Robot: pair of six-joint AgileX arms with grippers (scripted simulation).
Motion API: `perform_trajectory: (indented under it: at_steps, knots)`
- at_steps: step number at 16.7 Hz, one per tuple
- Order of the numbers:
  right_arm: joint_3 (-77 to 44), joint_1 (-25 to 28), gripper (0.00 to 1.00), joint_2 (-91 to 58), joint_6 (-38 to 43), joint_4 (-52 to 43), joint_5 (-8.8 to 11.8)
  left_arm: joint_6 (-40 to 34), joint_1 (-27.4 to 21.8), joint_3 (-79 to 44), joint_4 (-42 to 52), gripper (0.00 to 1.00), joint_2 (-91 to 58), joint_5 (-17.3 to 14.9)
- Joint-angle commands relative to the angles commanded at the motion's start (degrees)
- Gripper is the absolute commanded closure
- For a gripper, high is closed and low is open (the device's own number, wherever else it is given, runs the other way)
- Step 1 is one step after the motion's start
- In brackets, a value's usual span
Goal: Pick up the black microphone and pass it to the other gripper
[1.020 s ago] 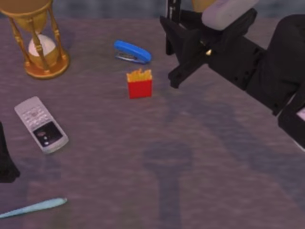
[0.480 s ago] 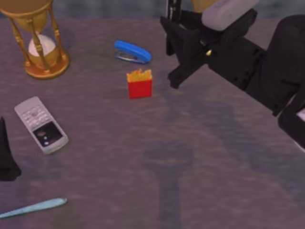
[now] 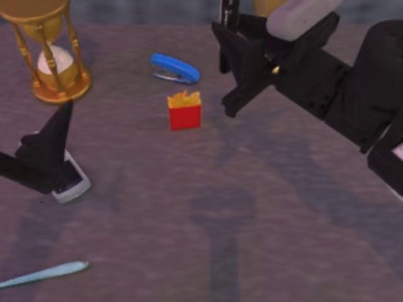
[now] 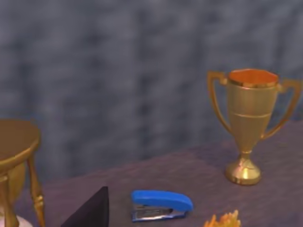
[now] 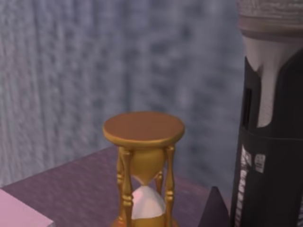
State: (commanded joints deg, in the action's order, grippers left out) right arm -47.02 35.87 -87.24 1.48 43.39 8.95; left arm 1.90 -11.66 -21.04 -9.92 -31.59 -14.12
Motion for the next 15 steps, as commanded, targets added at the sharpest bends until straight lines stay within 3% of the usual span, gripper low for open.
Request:
perform_trajectory:
  at_steps: [8,11,15]
  knots:
    - [0.00,0.00,1.00,0.00,0.00,0.00,0.00,1.43,-10.56,-18.88,-8.88,0.00,-29.73,-12.77]
    - [0.00,0.00,1.00,0.00,0.00,0.00,0.00,1.78,-12.18,-22.11,-10.56,0.00,-33.93,-14.74]
    - [0.00,0.00,1.00,0.00,0.00,0.00,0.00,1.81,-12.27,-22.29,-10.66,0.00,-34.16,-14.85]
